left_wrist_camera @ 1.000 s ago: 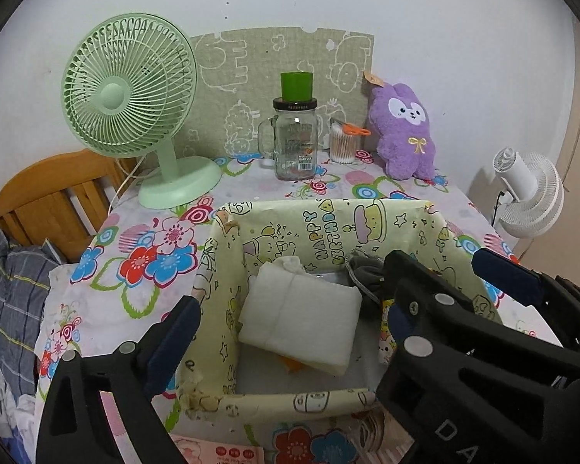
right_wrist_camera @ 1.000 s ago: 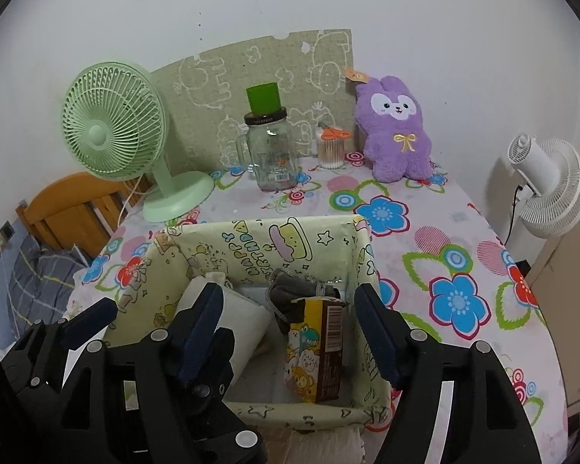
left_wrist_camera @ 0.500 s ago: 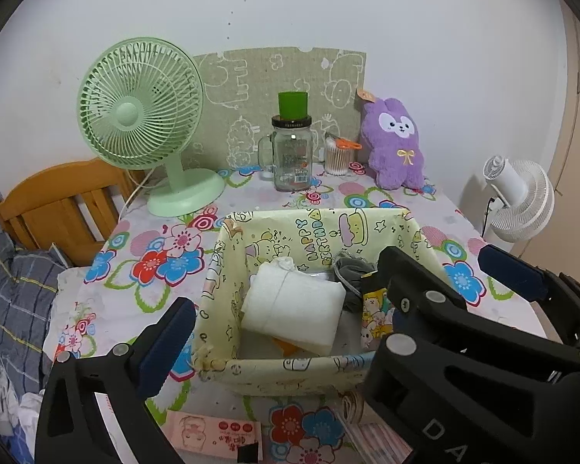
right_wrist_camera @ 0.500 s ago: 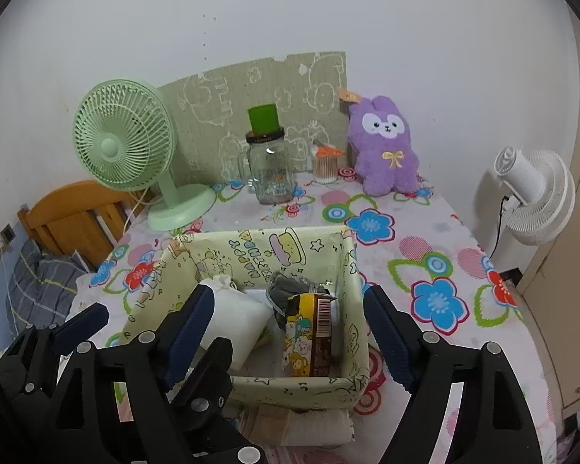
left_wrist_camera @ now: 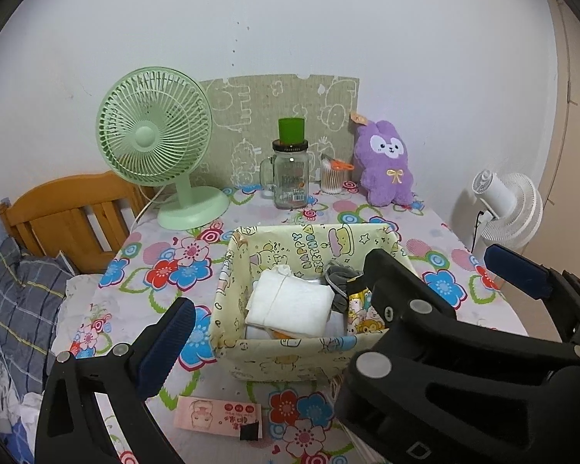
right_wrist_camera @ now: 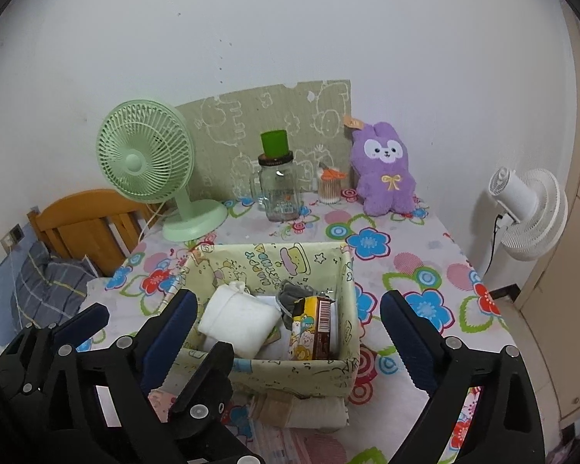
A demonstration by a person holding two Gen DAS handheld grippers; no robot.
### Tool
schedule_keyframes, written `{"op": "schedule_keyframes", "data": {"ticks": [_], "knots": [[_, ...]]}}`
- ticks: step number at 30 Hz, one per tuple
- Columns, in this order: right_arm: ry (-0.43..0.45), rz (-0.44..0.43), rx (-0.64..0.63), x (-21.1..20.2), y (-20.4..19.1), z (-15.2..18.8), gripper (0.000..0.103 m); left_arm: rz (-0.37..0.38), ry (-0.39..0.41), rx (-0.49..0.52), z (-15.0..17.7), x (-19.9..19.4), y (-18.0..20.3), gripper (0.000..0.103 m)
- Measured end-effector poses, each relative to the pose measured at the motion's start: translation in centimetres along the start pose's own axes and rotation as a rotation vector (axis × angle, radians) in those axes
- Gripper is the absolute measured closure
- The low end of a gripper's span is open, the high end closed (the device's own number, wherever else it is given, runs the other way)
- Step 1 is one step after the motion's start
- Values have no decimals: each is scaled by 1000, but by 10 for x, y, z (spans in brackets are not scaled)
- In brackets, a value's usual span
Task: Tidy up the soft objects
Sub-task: 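Open both tools and withdraw them from the fabric box, then move both tools toward the black plastic bag and clear bag on the sheet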
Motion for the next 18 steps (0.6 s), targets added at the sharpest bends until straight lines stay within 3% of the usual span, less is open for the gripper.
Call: {"op": "schedule_keyframes", "data": {"ticks": [18], "knots": [[58, -15, -35, -50, -2, 7, 0, 31, 56, -10, 12, -45, 9, 0]]}}
Point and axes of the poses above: each gripper's, at about its wrist camera, not at the fingertips, and x roughly the way its jaws point, y to its right, z to its underside, the point moved 4 cm from there along x, roughly the way its jaws point, and after that the axes turned 6 degrees about -x, right-handed, at the moved point
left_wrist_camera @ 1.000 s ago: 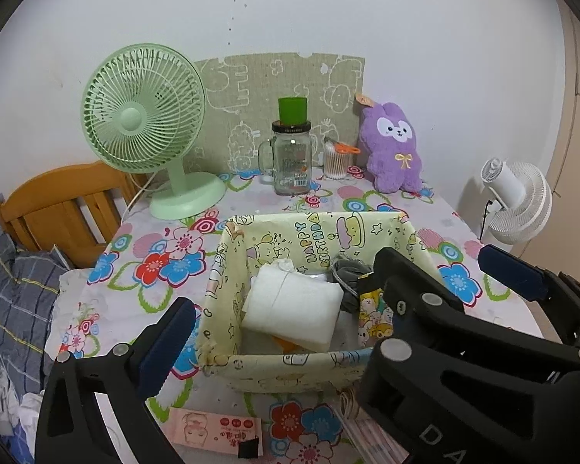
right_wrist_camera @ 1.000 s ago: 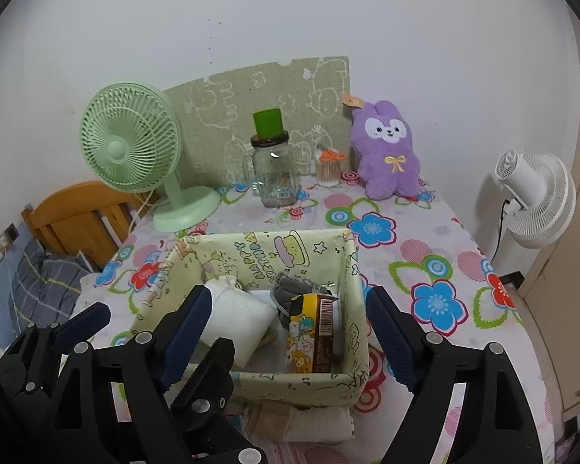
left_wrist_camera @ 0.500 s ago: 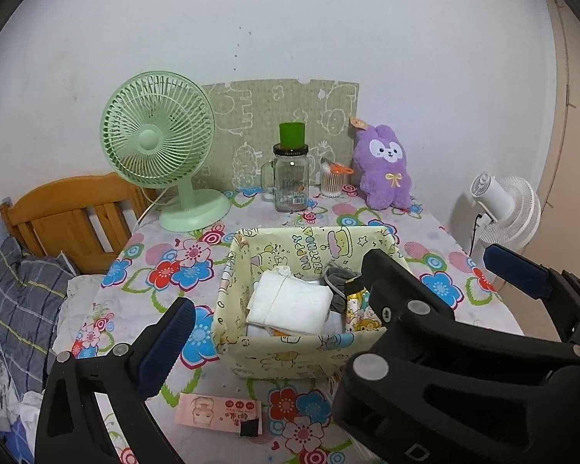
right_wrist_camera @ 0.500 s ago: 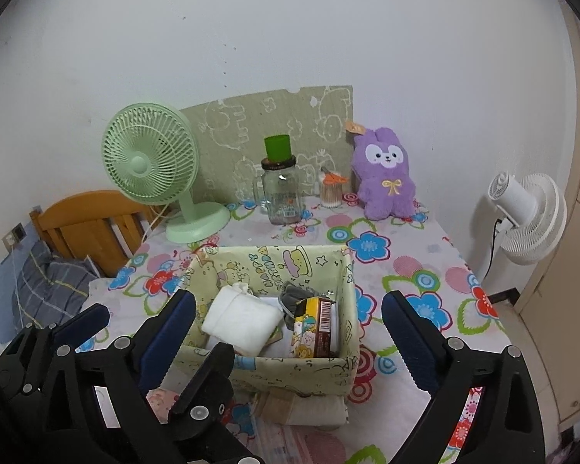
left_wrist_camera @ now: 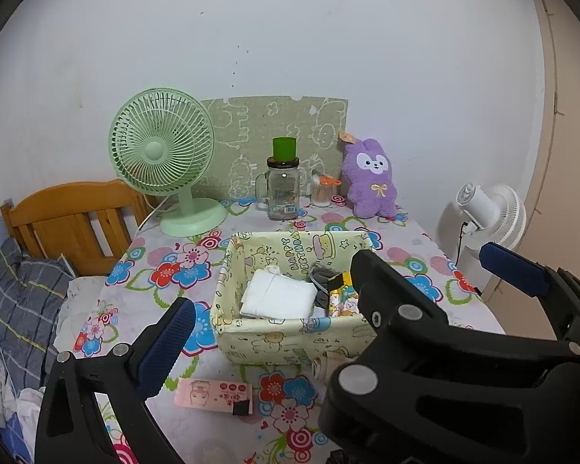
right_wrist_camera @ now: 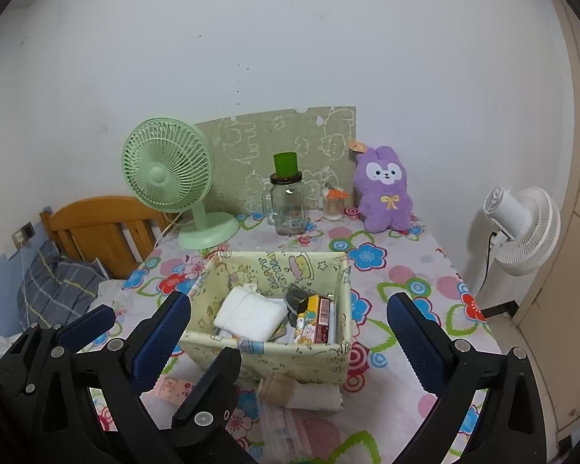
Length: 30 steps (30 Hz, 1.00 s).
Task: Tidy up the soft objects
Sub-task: 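Move both tools toward the black plastic bag and clear bag on the sheet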
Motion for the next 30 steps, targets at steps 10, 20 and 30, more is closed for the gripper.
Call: {"op": "schedule_keyframes", "data": {"ticks": [10, 20, 30], "knots": [[17, -6, -9, -21, 2, 10, 0, 28, 4, -2, 14, -16, 6, 0], [25, -11, -14, -34, 0, 22, 0, 45, 3, 4, 28, -25, 11, 0], [2, -8, -46, -38, -1, 45, 1, 57, -10, 12, 49, -28, 13, 0]]}}
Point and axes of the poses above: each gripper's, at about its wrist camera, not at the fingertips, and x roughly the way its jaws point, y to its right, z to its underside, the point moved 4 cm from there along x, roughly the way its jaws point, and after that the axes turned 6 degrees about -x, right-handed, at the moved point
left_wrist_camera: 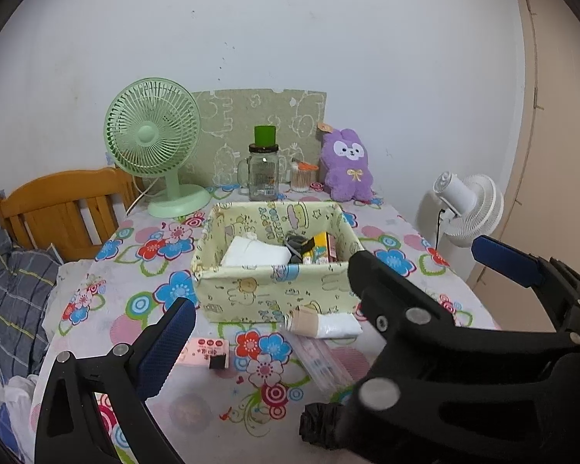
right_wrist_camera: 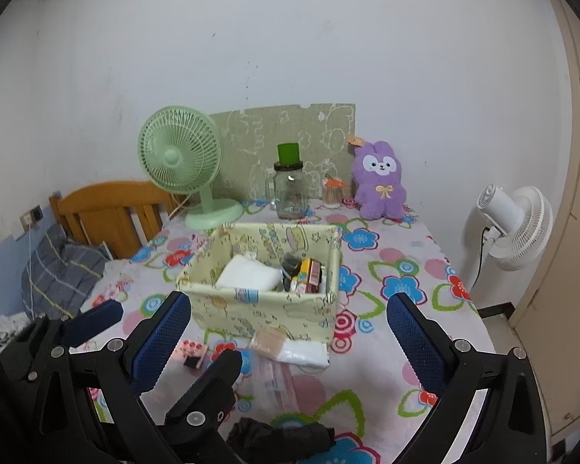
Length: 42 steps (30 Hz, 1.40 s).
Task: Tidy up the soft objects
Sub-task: 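Move both tools toward the black plastic bag and clear bag on the sheet, then grasp the black plastic bag with the left tool while the right grasps the clear tube bag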
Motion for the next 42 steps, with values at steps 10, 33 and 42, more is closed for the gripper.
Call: {"op": "schedule_keyframes", "data": {"ticks": [10, 33, 42], "knots": [[-34, -7, -8, 6, -4, 27, 2, -1, -37, 12, 25, 8, 1, 0], [-149, -2, 27, 40, 8, 99, 6, 57, -178, 36, 88, 55, 10, 0], [-219, 6, 67, 54, 19, 123, 6, 81, -255, 53, 110, 74, 19, 4]]}}
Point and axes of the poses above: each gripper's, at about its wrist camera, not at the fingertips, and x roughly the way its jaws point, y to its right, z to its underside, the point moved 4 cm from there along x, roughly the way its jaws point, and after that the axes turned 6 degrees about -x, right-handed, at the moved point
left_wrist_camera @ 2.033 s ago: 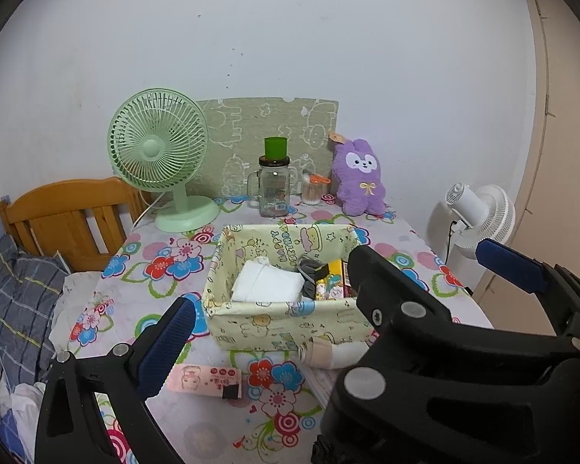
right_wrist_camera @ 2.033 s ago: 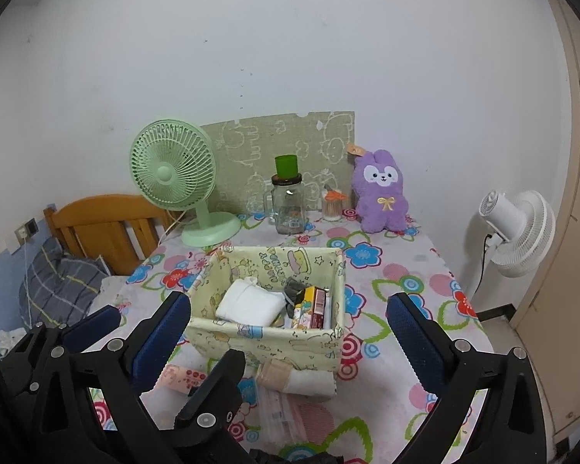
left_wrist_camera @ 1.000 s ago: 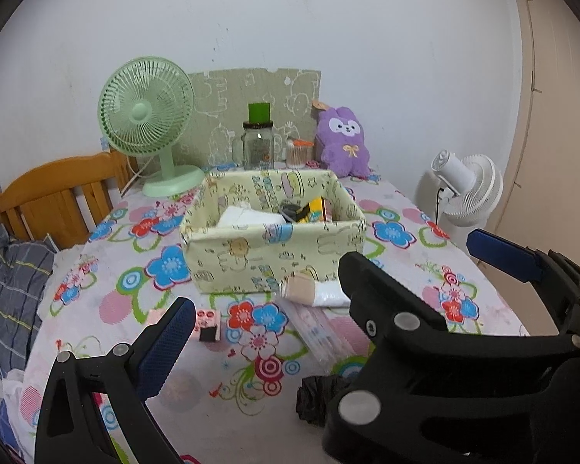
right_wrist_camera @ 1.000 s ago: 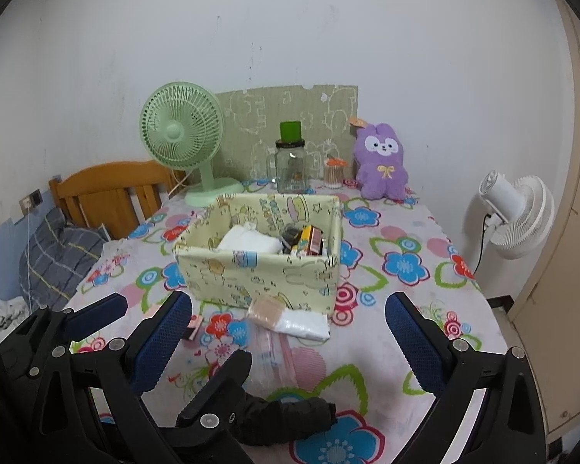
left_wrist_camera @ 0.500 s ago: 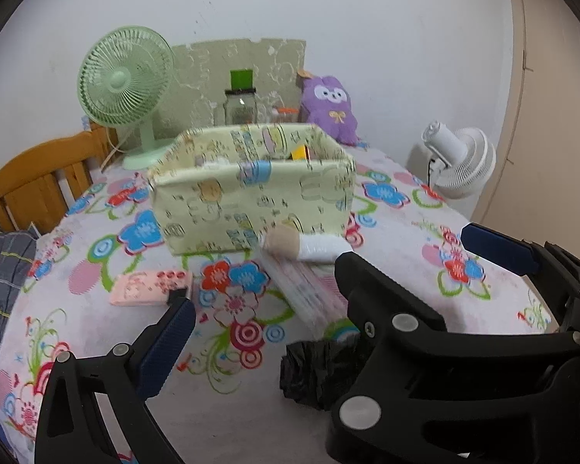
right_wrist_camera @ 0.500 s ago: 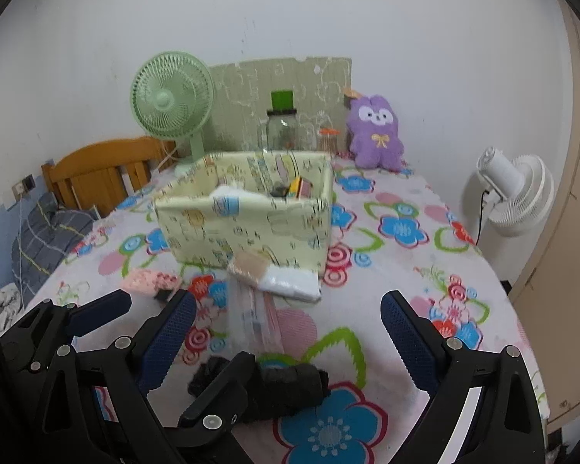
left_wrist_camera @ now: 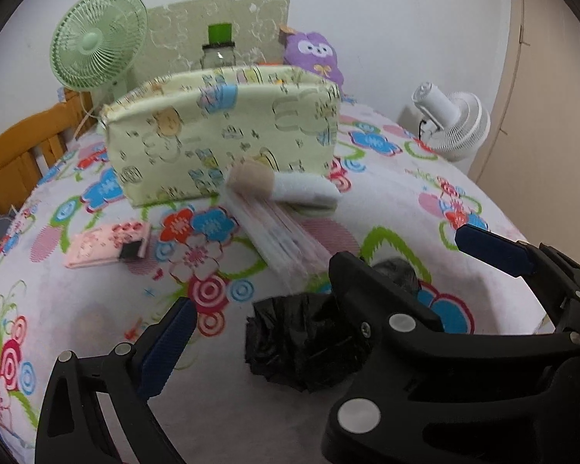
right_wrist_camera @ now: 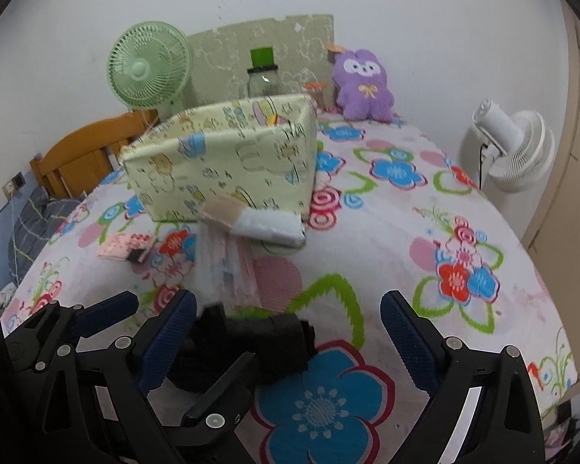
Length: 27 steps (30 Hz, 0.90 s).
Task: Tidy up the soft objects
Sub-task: 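Grasp the black plastic bag with the left tool while the right grasps the clear tube bag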
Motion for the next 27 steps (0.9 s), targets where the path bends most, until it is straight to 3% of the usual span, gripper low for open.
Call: {"op": "schedule_keyframes", "data": {"ticks": [3, 7, 14, 27], "knots": [[-10, -13, 22, 4, 3, 4, 6, 25, -21, -8, 3, 5, 2, 8], [-12, -16, 26, 6, 4, 4, 6, 60, -20, 9, 4, 4, 8, 27], [-6, -25, 35, 4, 3, 2, 5, 50, -10, 0, 4, 0, 6, 40], [41, -50, -16, -12, -24, -8, 5, 9, 34, -39, 3, -26, -15, 44]]}}
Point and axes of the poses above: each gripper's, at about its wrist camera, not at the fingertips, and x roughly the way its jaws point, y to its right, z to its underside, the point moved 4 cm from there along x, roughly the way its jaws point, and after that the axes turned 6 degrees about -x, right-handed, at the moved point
